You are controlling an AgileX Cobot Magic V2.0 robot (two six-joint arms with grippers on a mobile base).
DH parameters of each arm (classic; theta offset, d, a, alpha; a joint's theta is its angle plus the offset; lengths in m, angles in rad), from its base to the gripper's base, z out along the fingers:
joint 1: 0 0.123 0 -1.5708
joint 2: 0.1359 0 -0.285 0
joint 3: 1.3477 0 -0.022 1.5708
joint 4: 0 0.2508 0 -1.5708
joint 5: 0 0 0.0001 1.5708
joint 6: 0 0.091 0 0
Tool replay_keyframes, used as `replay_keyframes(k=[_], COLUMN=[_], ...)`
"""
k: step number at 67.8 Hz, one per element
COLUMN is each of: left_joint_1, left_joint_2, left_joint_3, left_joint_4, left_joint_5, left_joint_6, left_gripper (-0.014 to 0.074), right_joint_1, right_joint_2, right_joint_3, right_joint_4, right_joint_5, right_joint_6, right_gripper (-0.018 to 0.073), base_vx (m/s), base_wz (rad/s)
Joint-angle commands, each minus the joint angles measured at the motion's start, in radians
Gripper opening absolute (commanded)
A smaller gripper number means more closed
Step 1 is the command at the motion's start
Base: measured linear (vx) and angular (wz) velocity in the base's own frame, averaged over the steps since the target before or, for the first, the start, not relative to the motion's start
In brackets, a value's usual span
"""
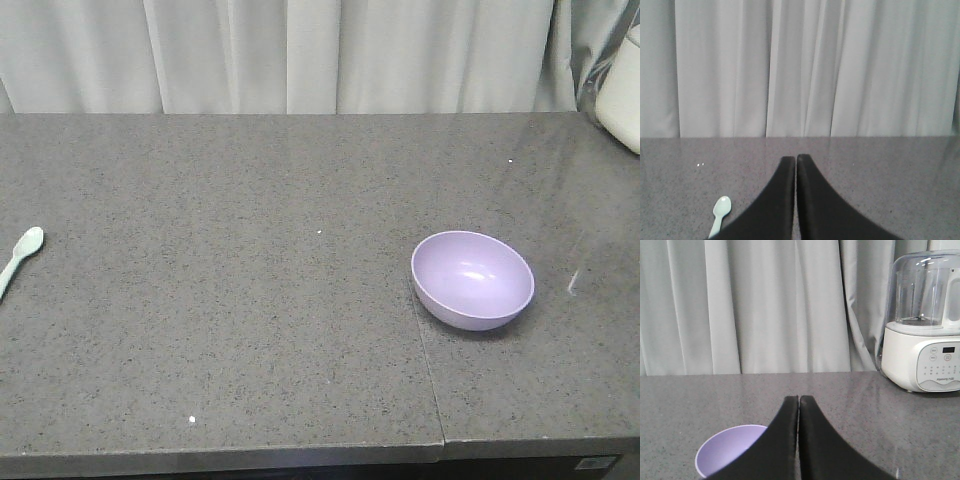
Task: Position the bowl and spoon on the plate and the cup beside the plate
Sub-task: 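Move the left gripper over the white spoon handle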
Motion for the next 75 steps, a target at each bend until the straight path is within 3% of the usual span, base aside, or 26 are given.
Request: replay_keyframes(k=[1,20,39,46,52,58,59,66,75], left_joint_1=[0.004,0.004,0.004,0.004,0.004,0.004,0.004,0.004,0.004], left_joint_2=[0.108,0.282,0.293,0.293,0.293,0.293,0.293,0.293,0.310], left_joint_3=[-0.111,-0.178,-0.178,-0.178,-0.178,-0.178,-0.178,-0.178,-0.178], left_joint_4=[-0.008,-0.009,0.005,0.008,0.008,0.008,0.008,0.008,0.024], left_joint_5=[0.030,0.169,0.188,0.192,0.192,0.190,0.190,0.195,0.242], left_joint_6=[-0.010,-0.010,-0.010,-0.010,-0.010,-0.010,-0.010,-0.010,-0.010], left_gripper=[-0.0006,-0.0006,-0.0006,0.0030,0.0113,0.0241,0.0419,0.0442,0.0440], right_joint_1=[-0.005,-0.005,-0.005,-0.005,-0.005,-0.005,-0.005,-0.005,-0.005], right_joint_2=[0.106,0.352,0.424,0.426,0.426,0.426,0.426,0.426,0.426], right_joint_3=[-0.111,-0.180,-0.180,-0.180,-0.180,-0.180,-0.180,-0.180,-0.180], right_joint_4=[-0.011,0.008,0.021,0.019,0.019,0.020,0.020,0.020,0.023], right_joint_5=[0.018,0.223,0.241,0.245,0.247,0.247,0.249,0.256,0.281], right_joint_6=[-0.057,-0.101,-0.100,-0.106,-0.111,-0.111,-0.111,-0.111,-0.111], right_gripper=[-0.0001,-0.0001,-0.0001,0.0016,0.0090,0.0225,0.0478,0.0552,0.0561], base_vx=[0.00,0.00,0.00,0.00,0.00,0.00,0.00,0.00,0.00], base_wz=[0.00,0.00,0.00,0.00,0.00,0.00,0.00,0.00,0.00])
